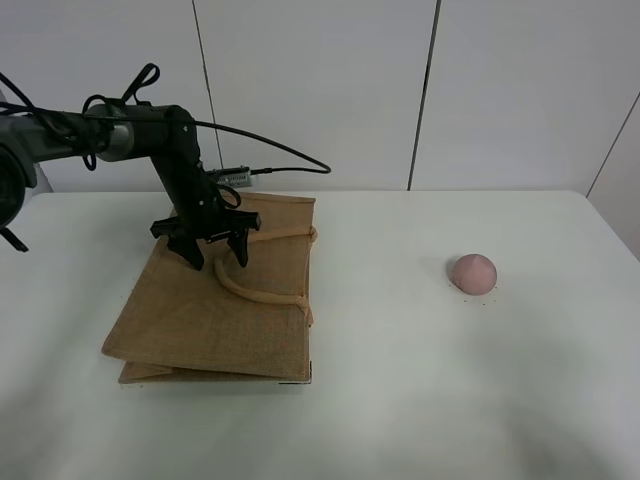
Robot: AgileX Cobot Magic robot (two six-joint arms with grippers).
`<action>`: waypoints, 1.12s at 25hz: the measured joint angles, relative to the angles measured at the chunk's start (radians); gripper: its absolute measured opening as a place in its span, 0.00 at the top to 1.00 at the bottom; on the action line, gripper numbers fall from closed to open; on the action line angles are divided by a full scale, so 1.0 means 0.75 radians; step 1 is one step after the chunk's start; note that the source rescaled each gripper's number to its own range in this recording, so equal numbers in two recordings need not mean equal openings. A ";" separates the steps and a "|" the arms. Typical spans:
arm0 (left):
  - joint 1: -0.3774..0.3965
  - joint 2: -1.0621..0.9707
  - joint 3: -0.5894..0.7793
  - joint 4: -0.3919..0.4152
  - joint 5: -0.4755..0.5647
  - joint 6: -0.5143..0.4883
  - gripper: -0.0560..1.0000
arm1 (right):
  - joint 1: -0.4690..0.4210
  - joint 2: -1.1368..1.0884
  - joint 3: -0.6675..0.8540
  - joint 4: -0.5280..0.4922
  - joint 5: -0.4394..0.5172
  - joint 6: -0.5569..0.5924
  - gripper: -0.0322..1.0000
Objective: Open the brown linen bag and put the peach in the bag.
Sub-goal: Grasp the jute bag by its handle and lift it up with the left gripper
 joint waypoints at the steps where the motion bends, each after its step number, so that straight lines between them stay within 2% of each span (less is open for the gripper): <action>1: 0.000 0.007 0.000 0.000 -0.008 0.000 0.00 | 0.000 0.000 0.000 0.000 0.000 0.000 0.00; 8: 0.000 0.079 0.000 0.000 -0.059 0.000 0.00 | 0.000 0.000 0.000 0.000 0.000 0.000 0.00; 11: 0.000 0.087 0.000 0.007 -0.062 0.000 0.08 | 0.000 0.000 0.000 0.000 0.000 0.000 0.00; 13: 0.000 0.088 0.000 0.024 -0.060 0.000 0.19 | 0.000 0.000 0.000 0.000 0.000 0.000 0.00; 15: 0.000 0.090 0.000 0.035 -0.057 0.000 0.34 | 0.000 0.000 0.000 0.000 0.000 0.000 0.00; 20: 0.000 0.090 0.000 0.033 -0.057 0.000 0.93 | 0.000 0.000 0.000 0.000 0.000 0.000 0.00; 24: 0.000 0.089 -0.017 0.032 -0.036 -0.002 0.95 | 0.000 0.000 0.000 0.000 0.000 0.000 0.00; 28: 0.000 0.110 -0.130 0.036 0.115 0.003 0.95 | 0.000 0.000 0.000 0.000 0.000 0.000 0.00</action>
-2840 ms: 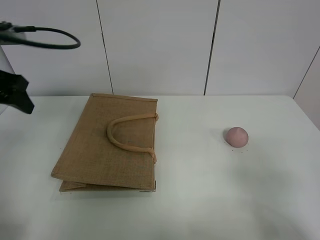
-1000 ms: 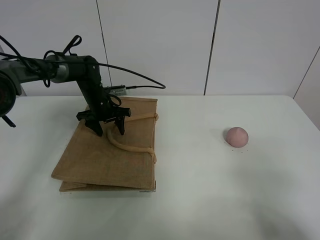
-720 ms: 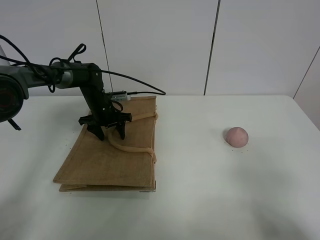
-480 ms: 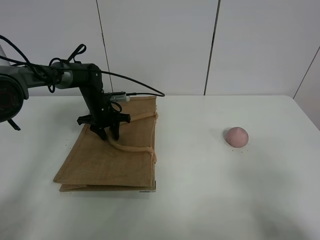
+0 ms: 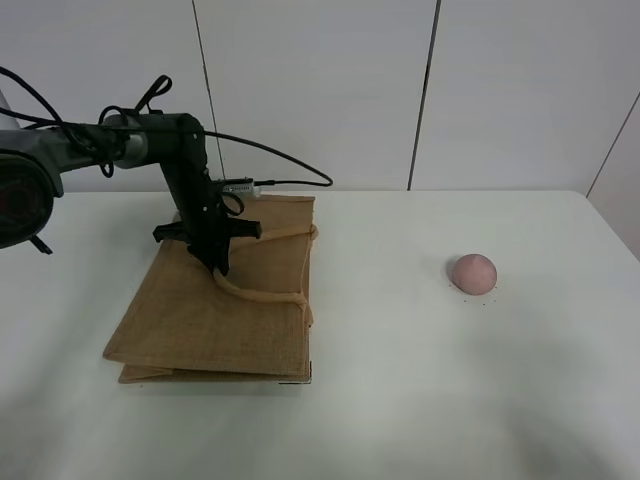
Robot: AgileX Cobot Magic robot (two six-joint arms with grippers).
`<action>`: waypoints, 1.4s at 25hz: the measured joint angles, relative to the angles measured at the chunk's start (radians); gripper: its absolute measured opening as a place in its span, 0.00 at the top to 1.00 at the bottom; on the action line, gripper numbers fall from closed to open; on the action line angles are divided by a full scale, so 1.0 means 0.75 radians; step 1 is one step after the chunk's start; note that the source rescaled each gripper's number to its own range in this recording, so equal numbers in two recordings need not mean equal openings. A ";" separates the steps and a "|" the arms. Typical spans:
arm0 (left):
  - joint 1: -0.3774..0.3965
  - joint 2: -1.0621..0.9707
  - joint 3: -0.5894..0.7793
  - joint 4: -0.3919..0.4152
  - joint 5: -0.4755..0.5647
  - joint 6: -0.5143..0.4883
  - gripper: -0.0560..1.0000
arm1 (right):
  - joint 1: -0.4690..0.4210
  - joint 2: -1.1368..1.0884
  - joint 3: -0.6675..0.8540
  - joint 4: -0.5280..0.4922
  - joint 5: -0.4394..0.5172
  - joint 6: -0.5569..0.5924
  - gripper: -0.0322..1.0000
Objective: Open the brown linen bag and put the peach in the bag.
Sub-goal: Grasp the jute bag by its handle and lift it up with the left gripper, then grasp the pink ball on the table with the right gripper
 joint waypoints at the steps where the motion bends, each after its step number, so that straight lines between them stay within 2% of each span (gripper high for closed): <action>1: 0.000 0.004 -0.042 0.003 0.062 0.009 0.95 | 0.000 0.000 0.000 0.000 0.000 0.000 0.00; 3: 0.000 0.005 -0.159 0.006 0.132 0.029 0.95 | 0.000 0.000 0.000 0.000 0.000 0.000 0.00; 7: 0.000 -0.064 -0.284 -0.024 0.133 0.051 0.95 | 0.000 0.000 0.000 0.000 0.000 0.000 0.00; 21: 0.000 -0.567 -0.286 0.002 0.140 0.099 0.95 | 0.000 0.000 0.000 0.000 0.000 0.000 0.00; 29: 0.000 -0.711 -0.286 0.014 0.140 0.105 0.95 | 0.000 0.003 0.000 0.000 0.000 0.000 0.00; 32: 0.000 -0.712 -0.286 0.029 0.140 0.107 0.95 | 0.000 0.099 -0.028 0.000 -0.019 0.000 0.00; 35: 0.000 -0.711 -0.286 0.031 0.140 0.108 0.95 | 0.000 0.331 -0.100 0.000 -0.037 0.000 0.00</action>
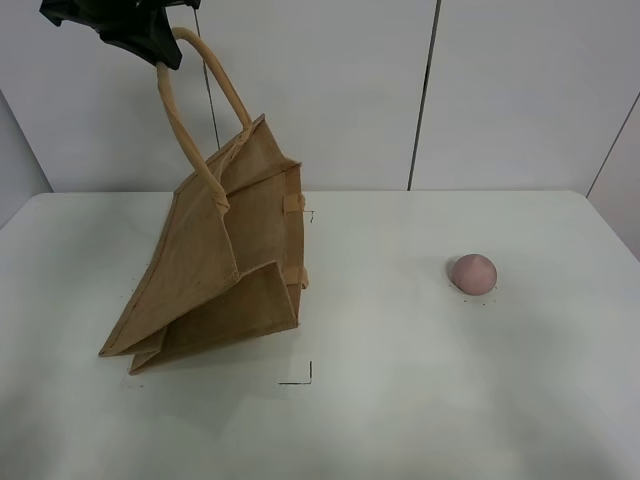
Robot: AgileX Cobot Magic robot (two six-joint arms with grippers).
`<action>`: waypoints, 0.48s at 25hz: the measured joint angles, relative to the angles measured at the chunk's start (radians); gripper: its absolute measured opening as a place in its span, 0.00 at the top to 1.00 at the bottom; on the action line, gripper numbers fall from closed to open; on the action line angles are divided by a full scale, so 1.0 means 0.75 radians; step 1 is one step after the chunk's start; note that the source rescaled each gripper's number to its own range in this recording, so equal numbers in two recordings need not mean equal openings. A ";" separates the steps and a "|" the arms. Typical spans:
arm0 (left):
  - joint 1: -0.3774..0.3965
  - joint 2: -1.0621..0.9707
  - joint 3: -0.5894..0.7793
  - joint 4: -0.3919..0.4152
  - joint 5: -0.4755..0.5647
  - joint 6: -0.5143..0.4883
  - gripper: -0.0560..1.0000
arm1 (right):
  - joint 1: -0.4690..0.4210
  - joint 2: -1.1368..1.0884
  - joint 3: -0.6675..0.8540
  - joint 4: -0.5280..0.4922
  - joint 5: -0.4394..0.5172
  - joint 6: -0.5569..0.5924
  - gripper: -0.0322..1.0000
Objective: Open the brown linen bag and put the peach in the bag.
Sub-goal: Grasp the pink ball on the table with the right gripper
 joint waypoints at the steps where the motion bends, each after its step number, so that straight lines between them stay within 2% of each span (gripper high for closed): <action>1: 0.000 0.000 0.000 0.000 0.000 0.000 0.95 | 0.000 0.104 -0.032 0.000 -0.005 0.000 0.00; 12: 0.000 0.000 0.000 0.000 0.000 0.001 0.95 | 0.000 1.351 -0.491 0.001 -0.131 -0.001 0.00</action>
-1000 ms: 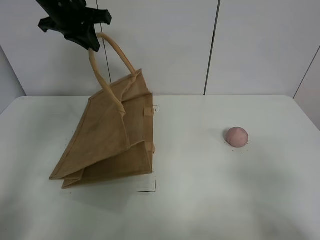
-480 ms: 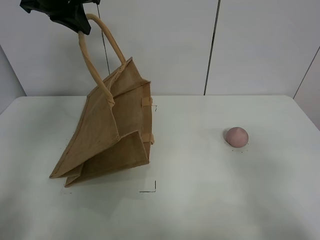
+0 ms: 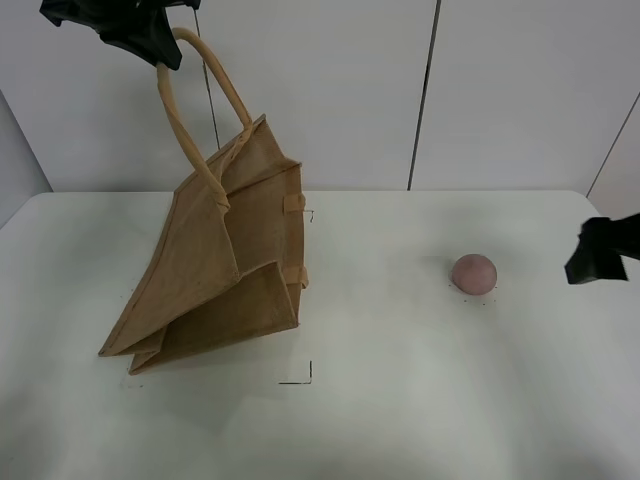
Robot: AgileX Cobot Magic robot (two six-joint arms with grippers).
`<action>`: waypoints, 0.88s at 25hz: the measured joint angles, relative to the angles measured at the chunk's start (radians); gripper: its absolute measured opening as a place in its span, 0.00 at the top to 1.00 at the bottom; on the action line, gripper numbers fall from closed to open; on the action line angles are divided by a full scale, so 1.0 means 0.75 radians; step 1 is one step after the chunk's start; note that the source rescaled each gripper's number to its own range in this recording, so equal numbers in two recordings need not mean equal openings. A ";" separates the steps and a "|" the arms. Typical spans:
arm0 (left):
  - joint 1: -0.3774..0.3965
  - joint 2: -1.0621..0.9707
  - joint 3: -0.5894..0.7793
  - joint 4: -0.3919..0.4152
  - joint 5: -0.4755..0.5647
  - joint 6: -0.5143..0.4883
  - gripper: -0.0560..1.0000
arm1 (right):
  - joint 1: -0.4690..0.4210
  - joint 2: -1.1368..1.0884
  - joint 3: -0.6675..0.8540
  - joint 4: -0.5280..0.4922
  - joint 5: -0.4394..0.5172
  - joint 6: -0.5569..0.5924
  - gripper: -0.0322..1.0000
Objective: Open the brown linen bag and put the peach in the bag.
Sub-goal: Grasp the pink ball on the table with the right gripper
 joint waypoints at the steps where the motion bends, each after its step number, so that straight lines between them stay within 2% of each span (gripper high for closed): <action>1: 0.000 0.000 0.000 0.000 0.000 0.000 0.95 | 0.000 0.088 -0.057 0.000 -0.004 -0.006 0.00; 7: 0.000 0.000 0.000 0.000 0.000 0.000 0.95 | 0.000 0.581 -0.377 0.008 -0.014 -0.028 0.00; 12: 0.000 0.000 0.000 0.000 0.000 0.000 0.95 | 0.084 0.823 -0.588 0.008 -0.014 -0.054 0.00; 15: 0.000 0.000 0.000 0.000 0.000 0.000 0.95 | 0.133 0.936 -0.690 0.008 -0.014 -0.051 0.00; 22: 0.000 0.000 0.000 0.000 0.000 0.001 0.95 | 0.139 1.174 -0.815 0.008 -0.021 -0.027 0.00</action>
